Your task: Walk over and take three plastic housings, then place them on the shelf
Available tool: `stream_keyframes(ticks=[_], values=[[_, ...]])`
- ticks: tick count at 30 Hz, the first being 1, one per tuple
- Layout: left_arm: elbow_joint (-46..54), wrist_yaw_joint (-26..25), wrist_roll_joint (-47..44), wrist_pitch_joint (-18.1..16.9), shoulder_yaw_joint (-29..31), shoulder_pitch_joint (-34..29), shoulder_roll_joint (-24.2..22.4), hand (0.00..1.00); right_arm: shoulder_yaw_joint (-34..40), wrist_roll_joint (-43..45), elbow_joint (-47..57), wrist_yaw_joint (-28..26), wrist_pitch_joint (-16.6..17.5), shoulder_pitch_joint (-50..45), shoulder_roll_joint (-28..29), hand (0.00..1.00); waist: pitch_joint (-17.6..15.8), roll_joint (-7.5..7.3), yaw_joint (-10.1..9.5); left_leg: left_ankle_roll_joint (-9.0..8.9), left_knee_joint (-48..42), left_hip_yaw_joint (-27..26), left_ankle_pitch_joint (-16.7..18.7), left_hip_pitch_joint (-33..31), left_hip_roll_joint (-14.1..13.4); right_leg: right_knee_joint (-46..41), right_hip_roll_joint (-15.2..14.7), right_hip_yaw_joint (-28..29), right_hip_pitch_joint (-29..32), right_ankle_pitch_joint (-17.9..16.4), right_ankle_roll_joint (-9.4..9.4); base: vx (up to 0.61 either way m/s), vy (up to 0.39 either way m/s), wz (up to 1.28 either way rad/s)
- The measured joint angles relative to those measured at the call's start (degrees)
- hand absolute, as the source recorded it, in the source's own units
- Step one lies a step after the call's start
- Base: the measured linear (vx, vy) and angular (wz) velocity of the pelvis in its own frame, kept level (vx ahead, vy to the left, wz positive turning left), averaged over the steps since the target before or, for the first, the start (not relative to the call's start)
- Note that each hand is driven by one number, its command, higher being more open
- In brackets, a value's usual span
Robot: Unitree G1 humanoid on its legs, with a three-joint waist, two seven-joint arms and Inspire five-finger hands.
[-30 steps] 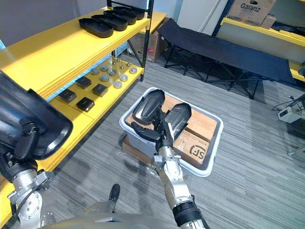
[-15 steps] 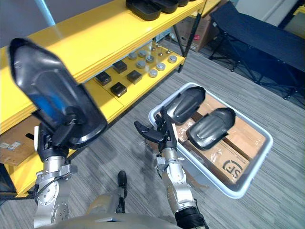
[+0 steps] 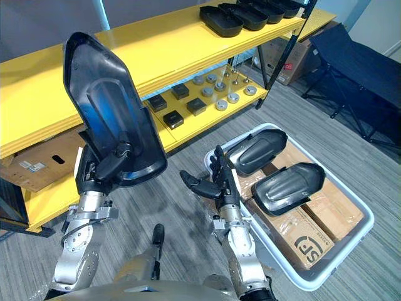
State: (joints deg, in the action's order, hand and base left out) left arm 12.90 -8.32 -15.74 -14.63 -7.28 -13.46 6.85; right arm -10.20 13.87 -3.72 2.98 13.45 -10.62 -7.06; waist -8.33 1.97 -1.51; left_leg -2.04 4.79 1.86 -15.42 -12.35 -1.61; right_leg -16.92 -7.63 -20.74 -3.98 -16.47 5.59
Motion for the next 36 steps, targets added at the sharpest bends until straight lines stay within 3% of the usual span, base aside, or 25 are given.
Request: stream_keyframes(ticks=[4,6,8,9,10,11,12,14,15,16,17,18,19,21,24,26,27,29,30,31,32,33,36], values=[[0.06,-0.13,-0.1,0.54,0.09,-1.24,-0.22,0.0,0.74,0.07,0.19,0.42,2.27,-0.06,0.02,1.0,-0.27,0.41,-0.03,-0.08,-0.37,-0.22,0.18,-0.24,0.49,-2.15,-0.5,-0.09,0.88,-0.99,0.08,0.01,-0.037,0.02],[0.07,-0.92,-0.4,0.89,0.24,-1.61,-0.59,0.0,0.75,0.11,0.2,0.41,2.54,0.32,-0.01,1.0,-0.9,0.84,-0.06,-0.06,-3.82,-0.8,2.16,-1.5,1.06,-3.73,-1.41,-0.23,0.96,-1.37,0.25,0.01,-0.007,0.04],[0.06,-2.35,-0.4,0.91,0.65,-3.04,-2.17,0.0,0.68,0.47,0.17,0.26,3.17,0.36,0.12,1.0,-2.3,1.15,-0.27,-0.2,-11.42,-5.67,9.24,-3.67,1.04,-4.09,-4.1,-0.39,-0.06,-1.85,0.42,0.0,0.06,0.02],[0.07,-2.55,-0.4,0.93,0.83,-3.06,-2.49,0.0,0.68,0.59,0.15,0.21,3.39,0.36,0.45,1.0,-3.25,0.46,-0.27,1.8,-16.32,-6.78,11.33,-4.89,0.83,-4.51,-5.05,-0.55,-0.39,-2.26,0.47,0.0,0.124,0.02],[0.15,-2.91,-0.42,0.93,1.21,-3.2,-2.53,0.0,0.53,0.56,0.14,0.13,3.51,0.31,0.36,1.0,-3.95,1.16,-0.66,3.33,-28.05,-7.92,14.77,-6.46,0.28,-6.38,-6.35,-0.5,-1.34,-4.09,0.64,0.01,0.136,-0.04],[0.25,-2.93,-0.41,0.93,1.62,-3.83,-2.6,0.0,0.5,0.57,0.16,0.14,3.51,0.07,0.26,1.0,-3.94,1.23,-0.89,2.09,-30.99,-8.54,17.97,-6.37,-0.03,-7.25,-6.3,-0.29,-1.54,-5.05,0.82,0.05,0.151,0.01],[0.8,-2.63,-0.41,0.93,2.67,-4.69,-2.45,0.0,0.75,0.62,0.06,0.32,3.67,0.15,0.65,1.0,-3.89,1.14,-0.72,2.31,-32.77,-8.37,22.16,-6.26,0.25,-9.14,-7.21,-0.23,-2.04,-6.9,1.21,0.11,0.164,0.09],[1.27,-1.89,-0.4,0.95,4.54,-5.44,-2.53,0.0,0.72,0.66,0.13,0.52,3.87,0.15,0.92,1.0,-3.84,-0.16,-1.72,3.22,-34.61,-9.28,24.29,-6.36,1.94,-7.97,-8.54,-0.35,-3.21,-7.85,0.24,0.17,0.159,0.12],[1.71,-1.21,-0.4,1.0,6.12,-5.61,-2.39,0.0,0.67,0.65,0.17,0.94,3.92,0.01,1.28,1.0,-3.71,-0.48,-2.06,4.31,-35.76,-9.56,26.5,-6.09,2.29,-8.75,-8.52,-0.83,-4.64,-8.02,-1.53,0.28,0.113,0.24],[1.89,-0.76,-0.46,1.03,8.33,-5.58,-2.78,0.0,0.5,0.64,0.15,1.61,3.95,-0.12,1.85,1.0,-3.53,-1.85,-2.03,5.0,-35.8,-8.4,27.28,-5.87,3.74,-17.23,-10.38,0.99,-1.34,-5.31,-4.17,0.29,0.11,0.45],[1.94,-0.73,-0.6,1.08,8.9,-5.54,-2.91,0.0,0.65,0.65,0.15,1.88,3.95,-0.28,2.53,1.0,-3.52,-2.08,-1.36,5.29,-35.29,-7.38,27.33,-5.55,4.45,-21.67,-10.85,2.22,1.11,-2.55,-5.26,0.3,0.125,0.65],[2.1,-0.36,-0.66,1.11,9.56,-5.64,-2.56,0.0,0.86,0.66,0.07,2.69,3.94,-0.5,3.0,1.0,-3.59,-2.56,-1.03,5.63,-33.48,-6.38,27.16,-4.18,5.11,-27.42,-11.31,4.53,4.17,2.6,-5.46,0.3,0.123,0.62],[2.18,-0.12,-0.64,1.11,9.92,-5.74,-1.95,0.0,1.4,0.64,0.07,2.89,3.97,-0.78,3.74,1.0,-3.53,-2.76,-1.2,6.63,-30.79,-5.37,26.48,-1.9,5.2,-30.96,-10.6,6.93,6.71,2.49,-4.41,0.39,0.115,0.56],[2.8,-0.27,-0.9,1.1,10.69,-5.78,-1.9,0.0,2.05,0.6,0.26,2.52,4.59,-0.87,4.26,1.0,-3.42,-2.5,-1.12,6.32,-26.96,-3.7,25.41,1.62,5.15,-28.24,-8.72,7.03,8.76,-0.31,-4.12,0.34,0.067,0.35],[3.94,-0.7,-1.68,1.1,10.32,-5.08,-1.78,0.0,4.18,0.56,2.79,1.44,4.8,-1.05,4.77,1.0,-2.86,-1.55,-0.88,6.02,-22.76,-2.13,25.22,5.21,5.06,-17.54,-5.68,8.74,15.45,-0.56,-3.69,0.31,0.03,0.25],[3.82,-2.12,-1.67,1.11,9.94,-4.81,-1.62,0.0,5.63,0.32,4.76,0.33,4.82,-1.2,4.56,1.0,-2.75,-0.84,0.93,4.99,-22.17,-0.83,25.83,7.36,4.94,-8.05,-3.87,14.89,18.96,2.06,0.01,0.34,-0.035,0.4],[3.71,-2.38,-1.67,1.1,9.87,-4.81,-1.63,0.0,5.91,0.33,4.87,0.04,4.83,-1.37,4.53,1.0,-2.75,-0.84,1.29,4.53,-22.25,-0.47,26.1,8.09,4.84,-5.63,-3.41,16.05,18.98,3.14,0.19,0.33,-0.117,0.49],[3.43,-3.01,-1.66,1.09,9.76,-4.84,-1.5,0.0,6.26,0.57,5.65,-0.44,4.85,-2.67,4.5,1.0,-2.27,-1.54,1.88,2.78,-22.91,0.23,27.22,9.8,4.47,1.42,-2.14,18.47,17.78,9.96,-0.63,0.25,-0.164,0.56],[3.45,-3.45,-1.65,0.94,9.51,-4.7,-1.11,0.0,6.22,0.64,6.15,-1.13,5.49,-3.63,4.51,1.0,-1.45,-2.88,2.1,1.42,-23.91,0.4,28.66,9.89,4.42,4.36,-2.08,19.25,16.76,17.85,-0.7,0.22,-0.207,0.81],[3.32,-3.6,-1.65,0.79,9.17,-4.5,-0.92,0.0,6.05,0.57,6.92,-1.55,6.28,-4.3,4.24,1.0,-0.5,-4.17,2.05,1.02,-24.88,0.43,31.43,9.88,4.23,5.4,-2.11,18.15,15.22,21.05,-0.01,0.28,-0.311,0.71],[3.13,-3.8,-1.67,0.79,8.91,-4.52,-1.6,0.0,6.04,0.5,6.91,-1.71,6.46,-3.73,3.57,1.0,-0.31,-3.65,1.71,0.71,-25.65,0.67,32.65,9.76,3.11,6.52,-1.25,17.42,14.44,20.1,0.61,0.28,-0.347,0.47],[2.69,-4.12,-1.87,0.88,8.17,-5.17,-3.12,0.0,5.75,-0.05,7.13,-1.67,6.7,-1.87,1.4,1.0,-0.02,-1.66,0.88,-0.84,-26.51,1.98,33.62,9.37,-0.11,9.81,1.77,15.41,12.44,20.8,-0.73,0.25,-0.324,0.2],[2.58,-3.76,-1.87,1.02,7.36,-5.11,-3.88,0.0,6.4,-0.02,7.26,-1.4,6.71,-0.63,-0.36,1.0,0.38,-0.9,0.71,-2.25,-24.12,3.26,33.3,10.77,-2.45,12.54,3.88,13.21,10.01,21.05,-2.13,0.13,-0.17,0.25]])
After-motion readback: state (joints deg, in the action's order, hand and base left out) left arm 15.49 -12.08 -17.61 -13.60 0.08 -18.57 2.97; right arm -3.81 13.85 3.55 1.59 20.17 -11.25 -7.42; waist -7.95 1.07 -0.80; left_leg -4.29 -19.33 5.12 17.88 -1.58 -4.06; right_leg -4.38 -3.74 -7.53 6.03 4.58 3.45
